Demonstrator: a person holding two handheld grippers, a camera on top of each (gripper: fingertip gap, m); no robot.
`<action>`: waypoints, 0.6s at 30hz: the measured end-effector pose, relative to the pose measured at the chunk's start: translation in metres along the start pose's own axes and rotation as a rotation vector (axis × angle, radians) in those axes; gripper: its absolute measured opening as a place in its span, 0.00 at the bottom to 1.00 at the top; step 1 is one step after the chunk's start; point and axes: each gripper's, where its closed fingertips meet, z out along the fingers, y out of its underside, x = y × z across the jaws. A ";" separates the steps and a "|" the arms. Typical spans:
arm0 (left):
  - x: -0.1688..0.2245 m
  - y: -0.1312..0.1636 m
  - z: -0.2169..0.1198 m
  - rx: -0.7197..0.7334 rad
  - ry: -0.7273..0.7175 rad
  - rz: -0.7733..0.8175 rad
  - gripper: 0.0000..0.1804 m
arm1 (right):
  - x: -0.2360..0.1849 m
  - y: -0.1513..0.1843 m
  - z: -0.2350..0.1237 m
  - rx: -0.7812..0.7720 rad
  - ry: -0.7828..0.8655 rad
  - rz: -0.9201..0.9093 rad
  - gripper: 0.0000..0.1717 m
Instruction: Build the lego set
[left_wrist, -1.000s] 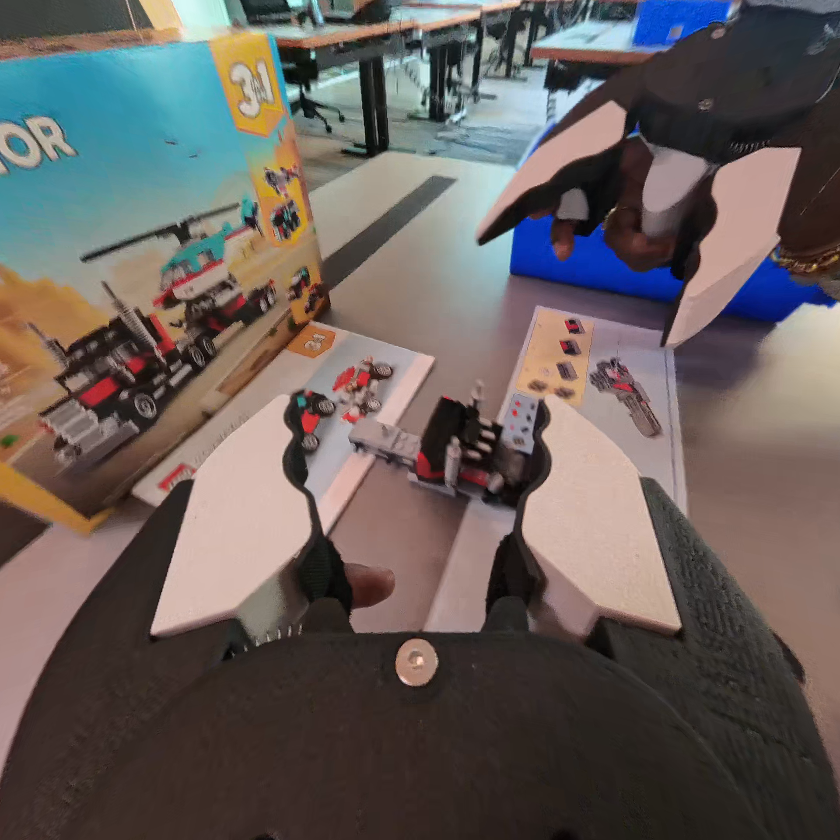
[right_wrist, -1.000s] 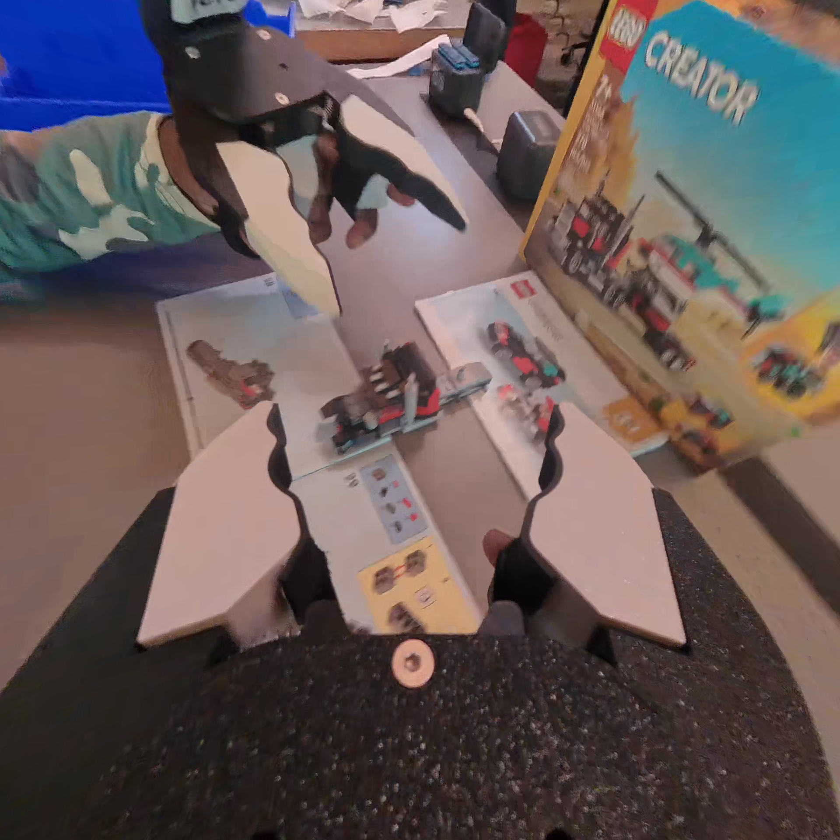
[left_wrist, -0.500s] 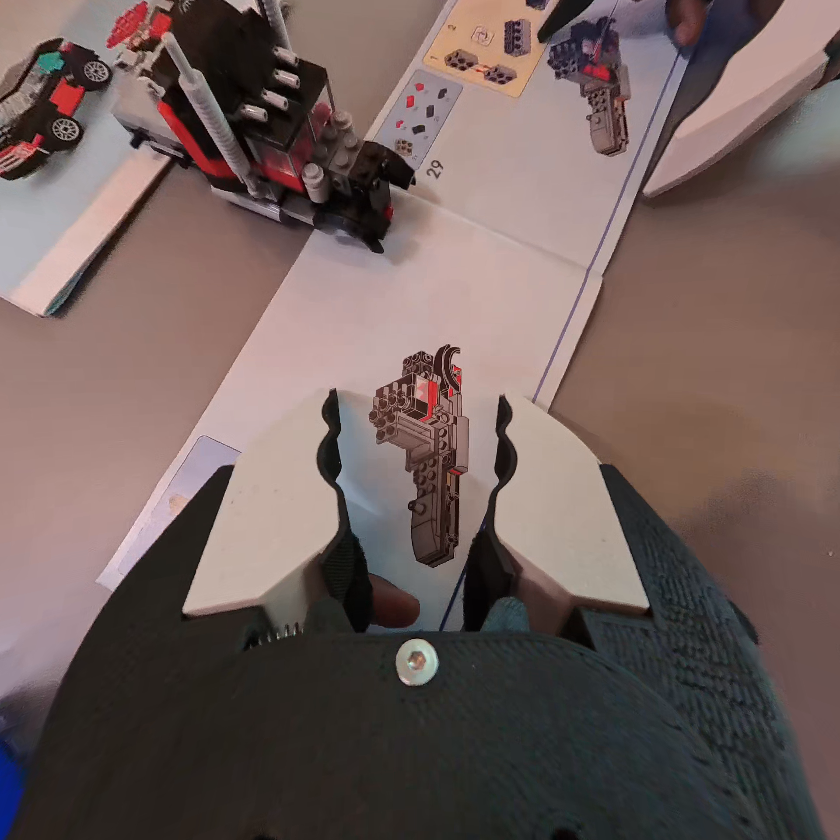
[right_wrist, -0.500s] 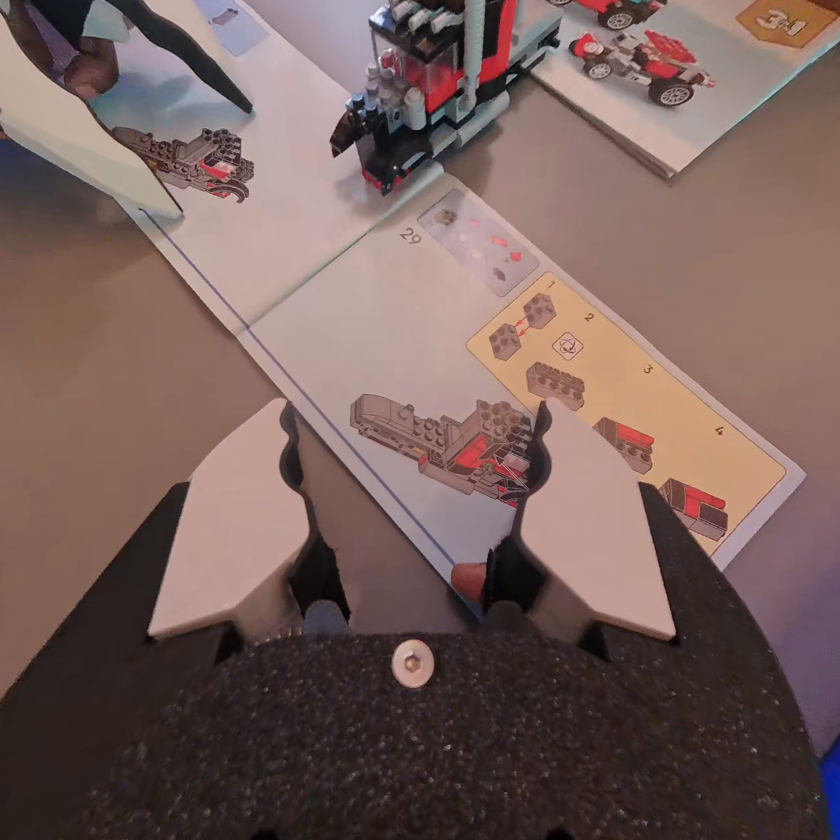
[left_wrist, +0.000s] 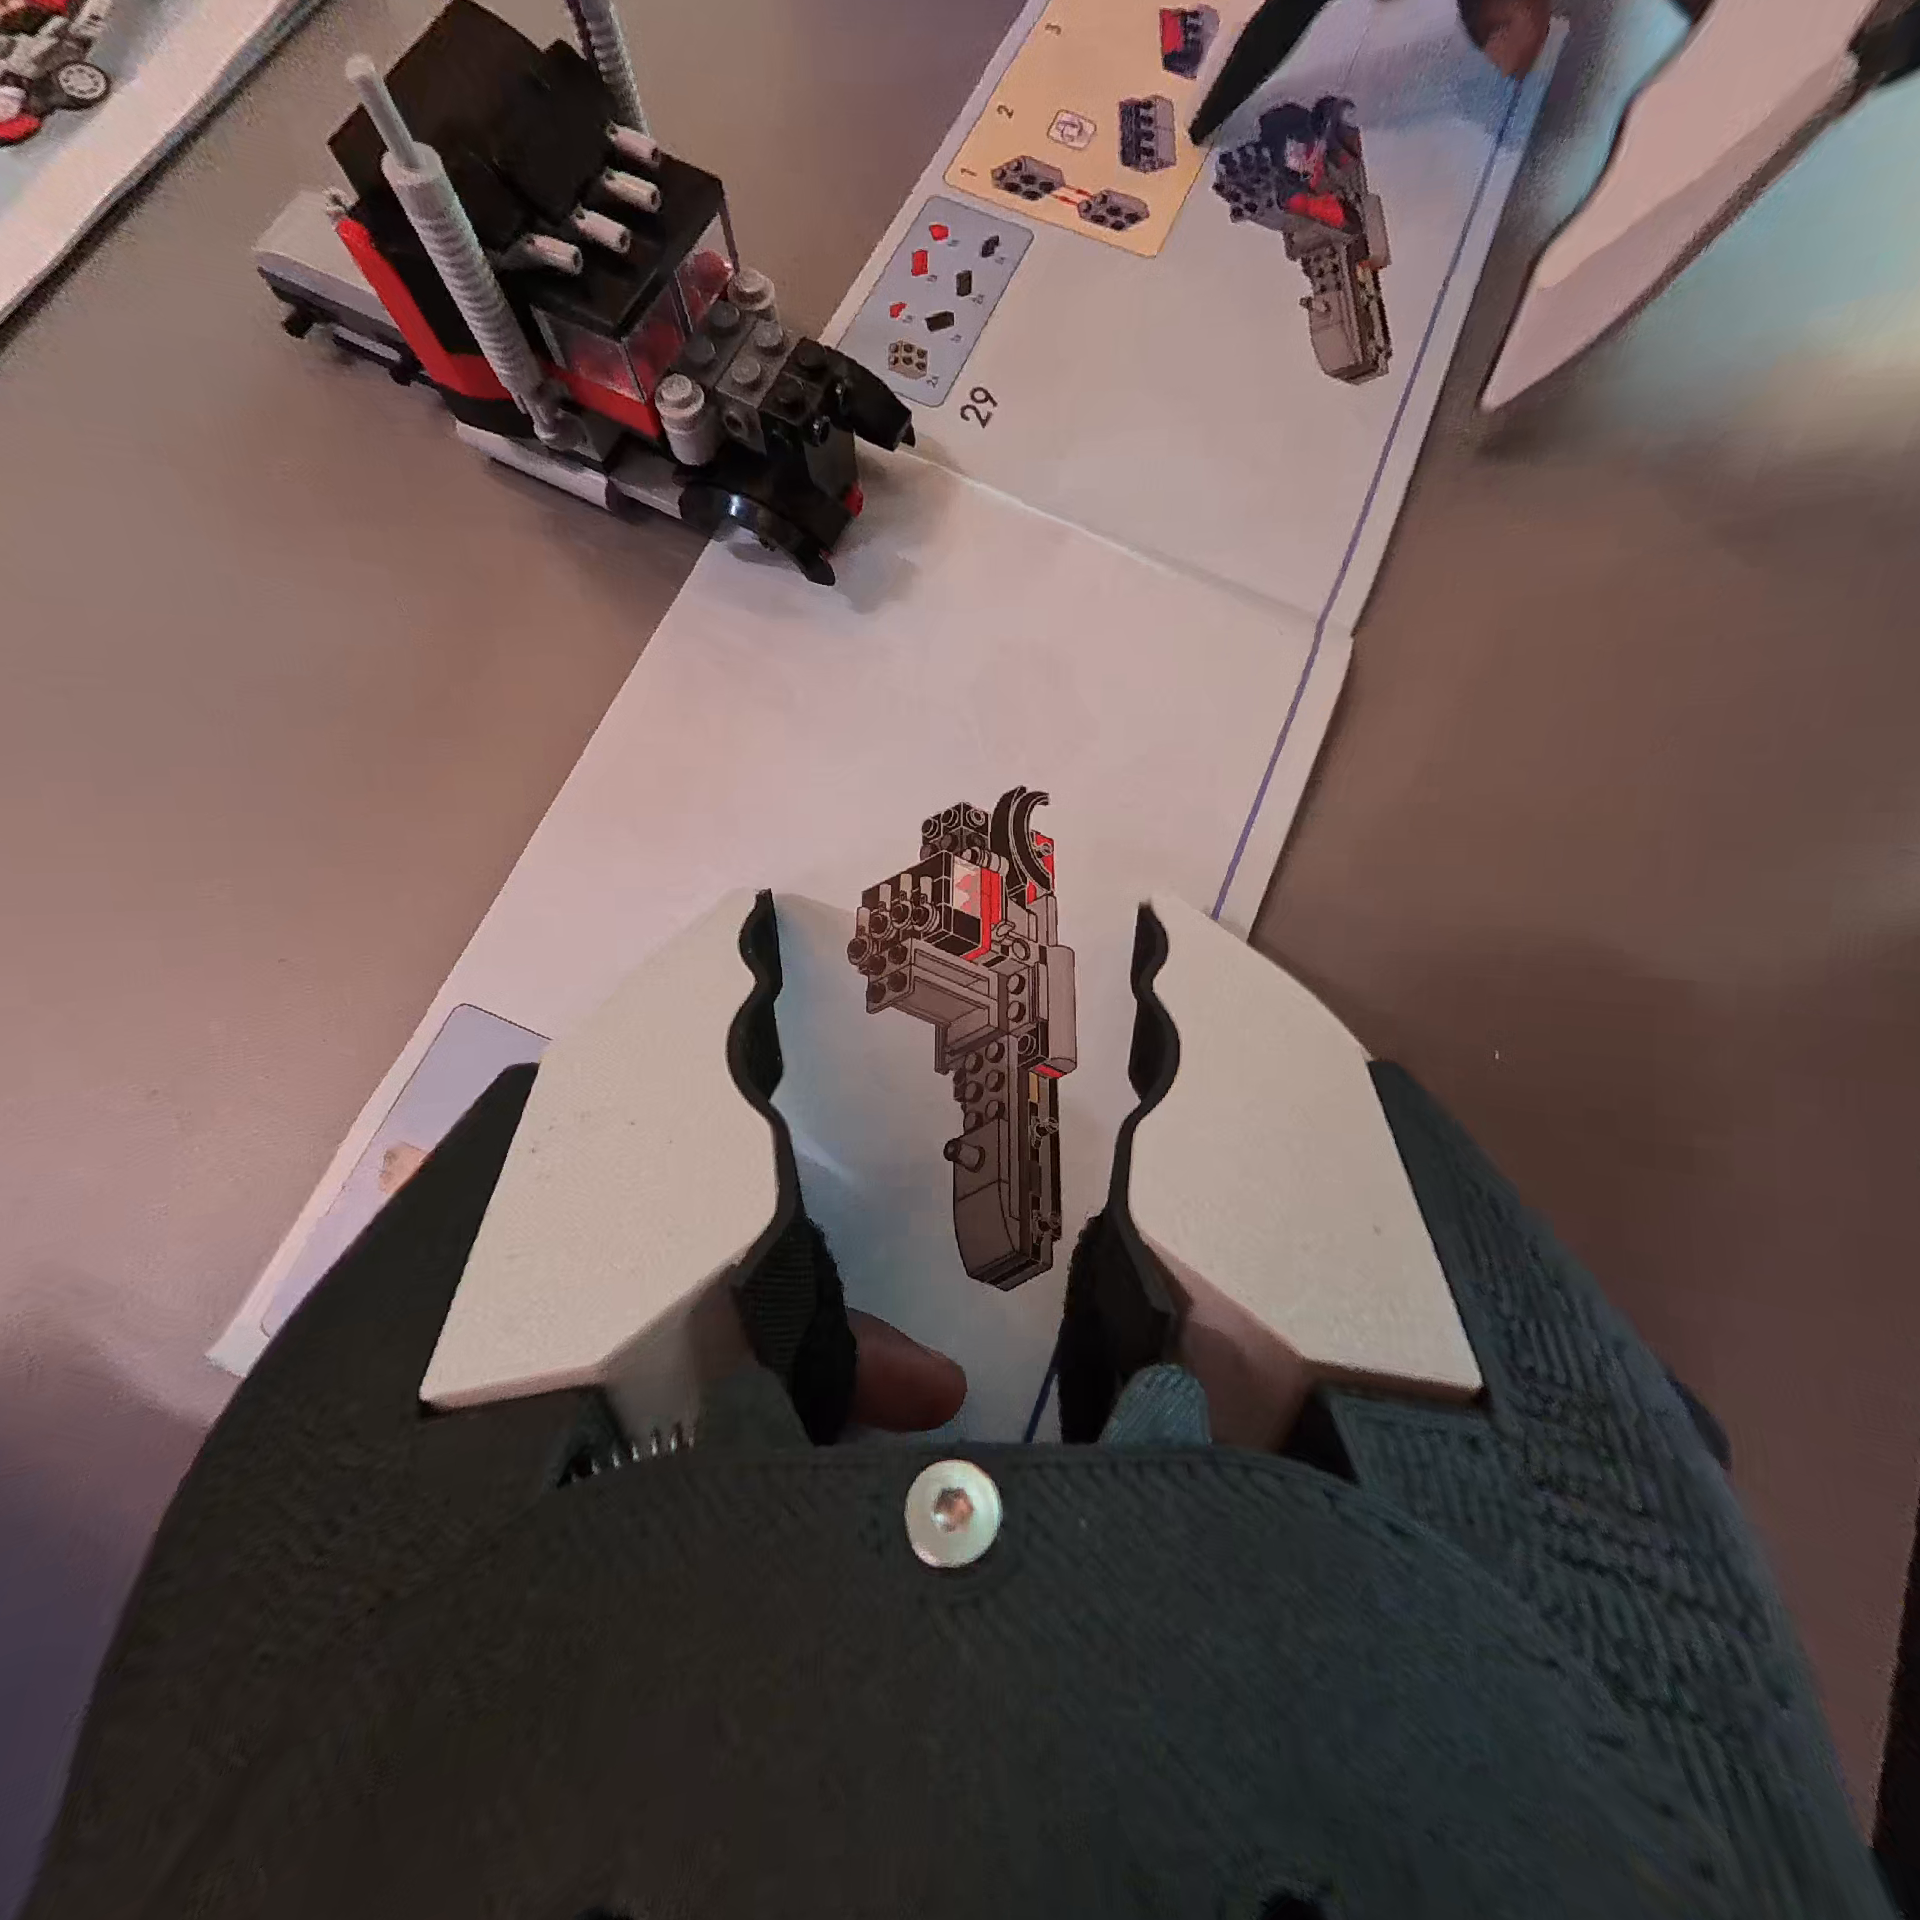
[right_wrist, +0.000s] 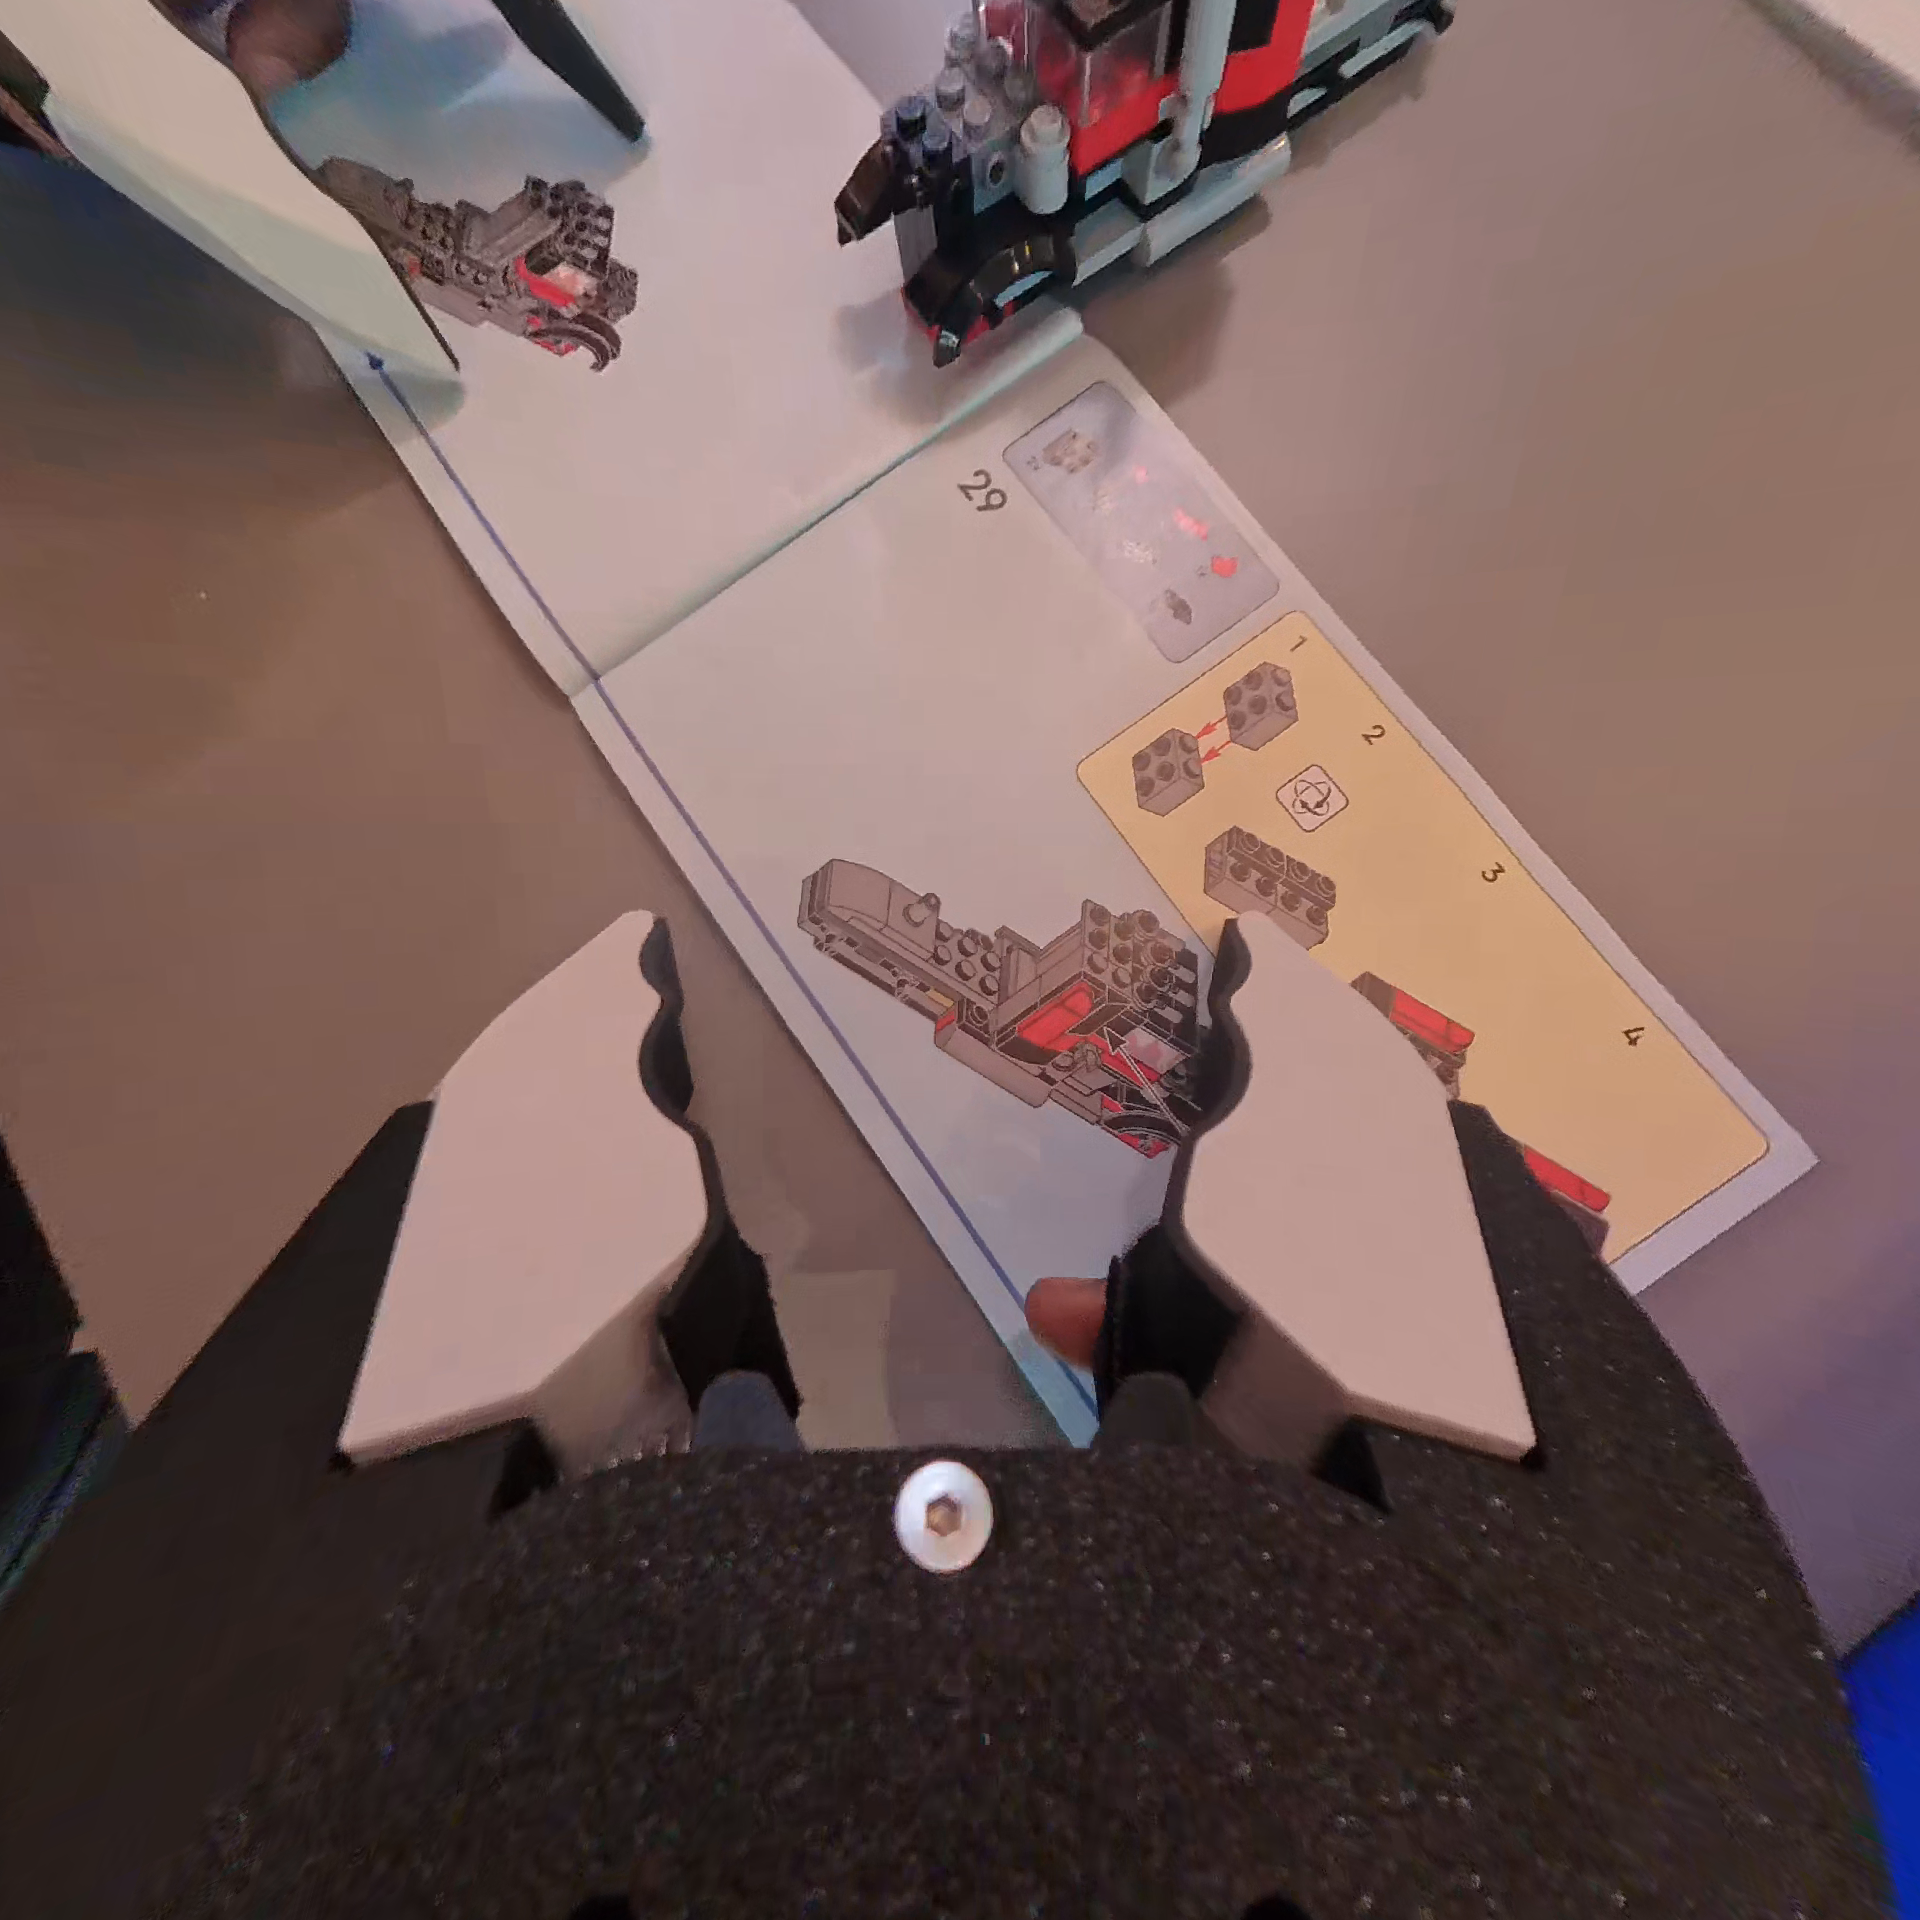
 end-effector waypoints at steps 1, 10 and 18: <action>0.001 0.001 -0.001 -0.009 0.009 0.016 0.37 | 0.001 -0.001 0.000 -0.011 -0.005 0.003 0.57; -0.014 -0.032 -0.011 0.083 -0.019 0.050 0.39 | 0.023 -0.044 -0.035 0.116 0.043 -0.164 0.63; -0.028 -0.052 0.014 0.098 0.069 0.024 0.40 | 0.006 -0.045 -0.031 0.182 -0.083 -0.147 0.60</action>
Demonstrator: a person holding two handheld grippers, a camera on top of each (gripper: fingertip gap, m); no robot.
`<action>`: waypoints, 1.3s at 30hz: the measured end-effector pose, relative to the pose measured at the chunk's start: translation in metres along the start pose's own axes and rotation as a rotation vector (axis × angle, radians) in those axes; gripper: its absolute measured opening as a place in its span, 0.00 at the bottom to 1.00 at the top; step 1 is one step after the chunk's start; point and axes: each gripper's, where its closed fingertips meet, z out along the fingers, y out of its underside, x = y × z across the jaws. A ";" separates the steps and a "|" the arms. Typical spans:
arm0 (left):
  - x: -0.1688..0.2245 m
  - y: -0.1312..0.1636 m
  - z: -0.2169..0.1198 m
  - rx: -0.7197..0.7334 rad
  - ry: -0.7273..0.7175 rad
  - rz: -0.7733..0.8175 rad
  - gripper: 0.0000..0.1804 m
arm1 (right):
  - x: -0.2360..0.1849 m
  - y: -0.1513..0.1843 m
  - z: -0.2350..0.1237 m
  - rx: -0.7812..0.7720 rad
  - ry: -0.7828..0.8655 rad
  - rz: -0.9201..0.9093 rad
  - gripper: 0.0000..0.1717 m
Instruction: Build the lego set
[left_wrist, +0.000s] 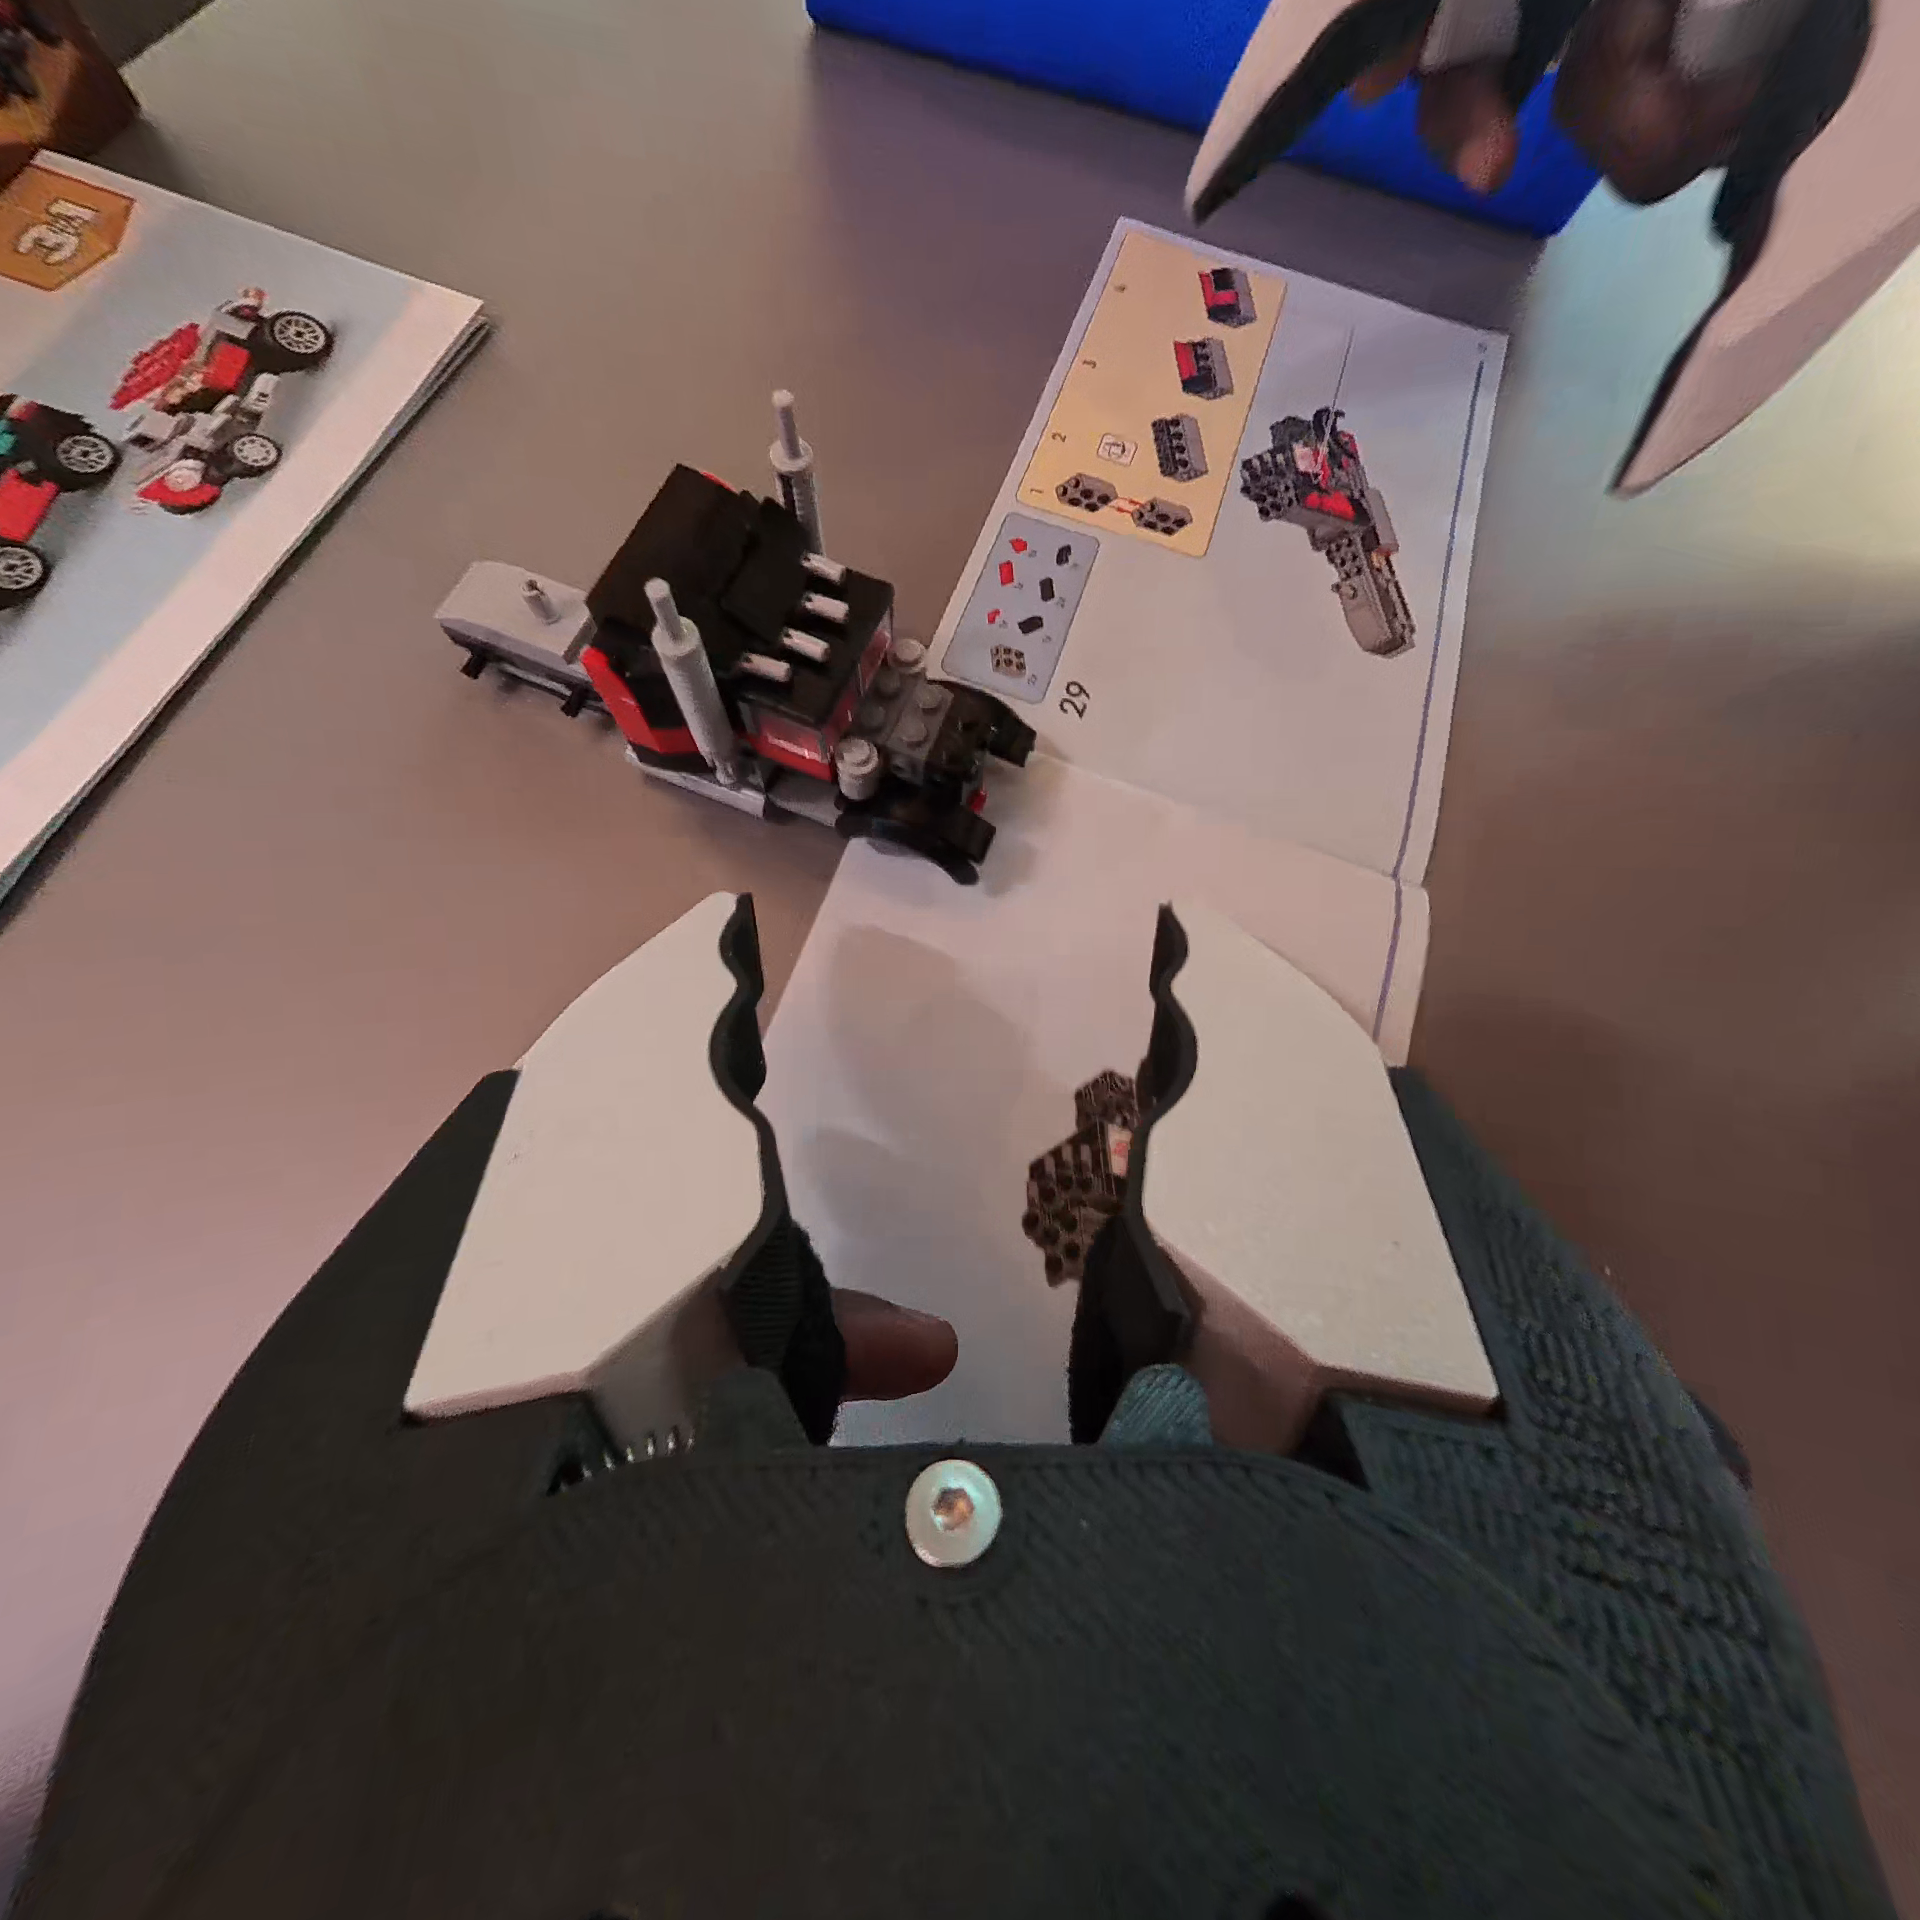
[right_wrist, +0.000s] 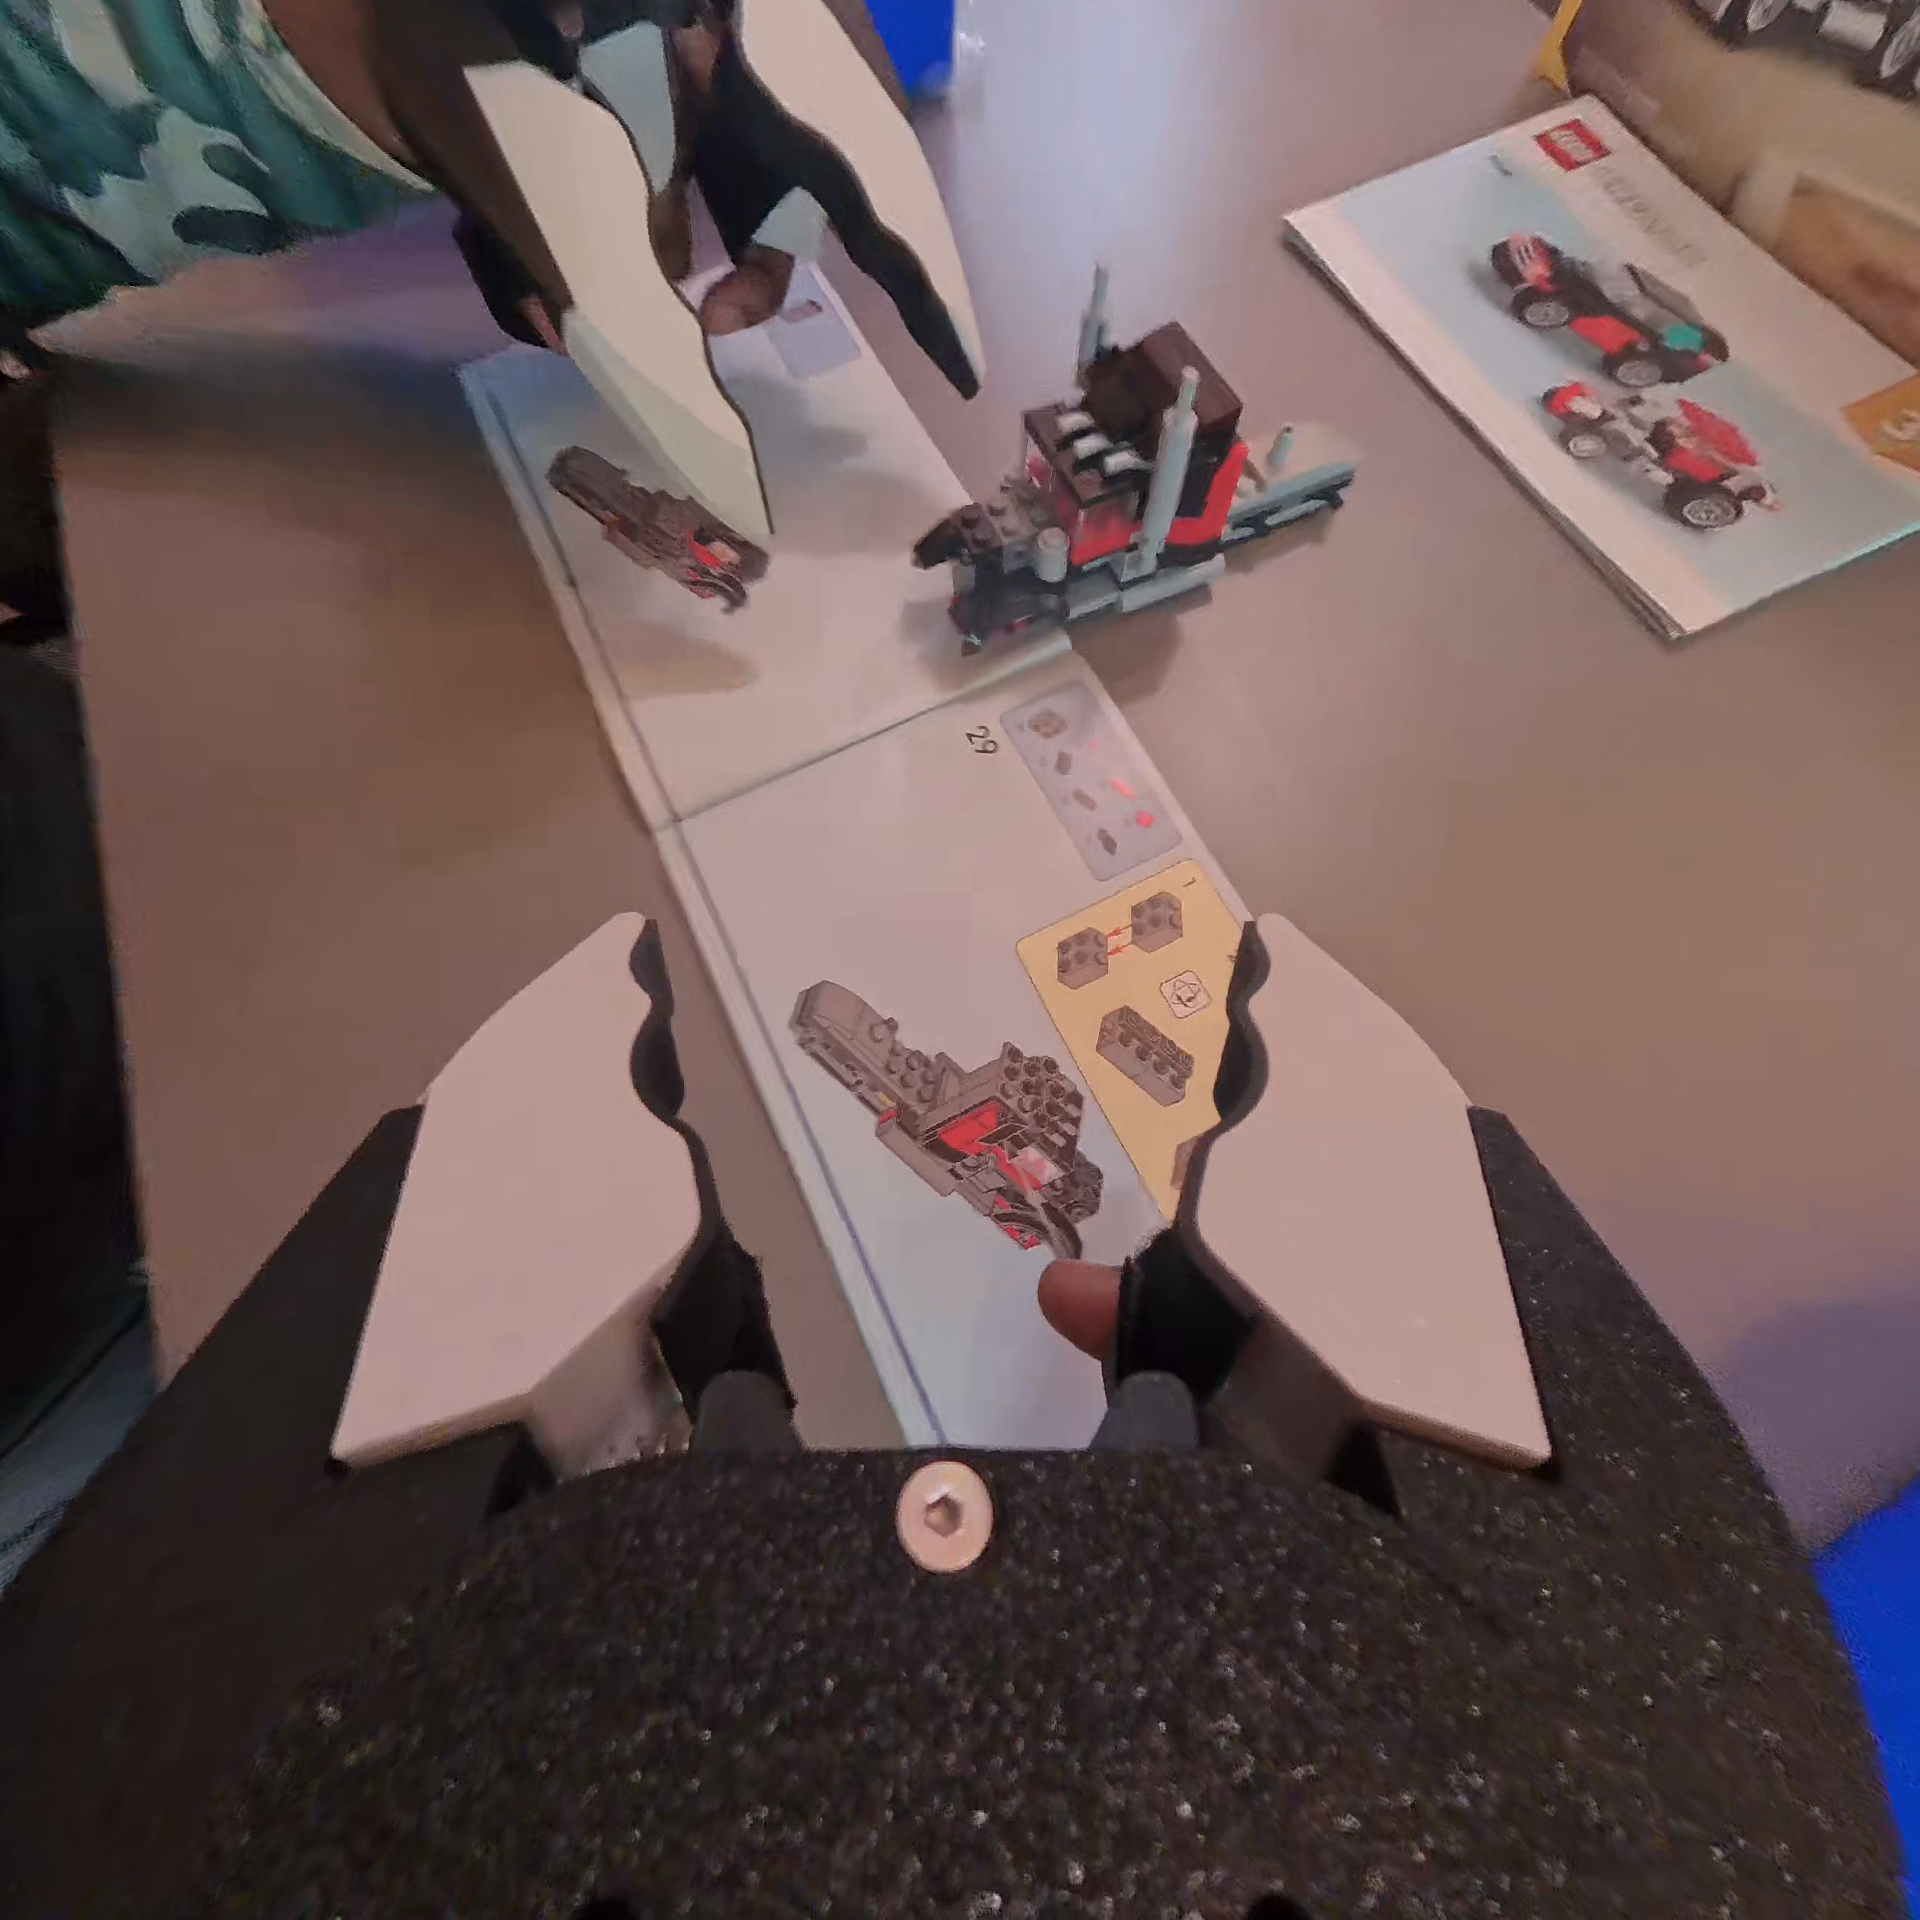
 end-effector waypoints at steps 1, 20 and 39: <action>-0.003 -0.001 0.003 0.002 0.009 -0.012 0.40 | 0.006 0.002 0.005 -0.013 0.019 0.000 0.58; -0.028 -0.006 0.034 -0.046 0.049 0.009 0.36 | 0.040 -0.034 0.116 -0.088 -0.121 -0.268 0.43; -0.072 -0.008 0.033 -0.185 0.365 0.273 0.36 | 0.064 -0.044 0.131 -0.085 0.229 -0.020 0.42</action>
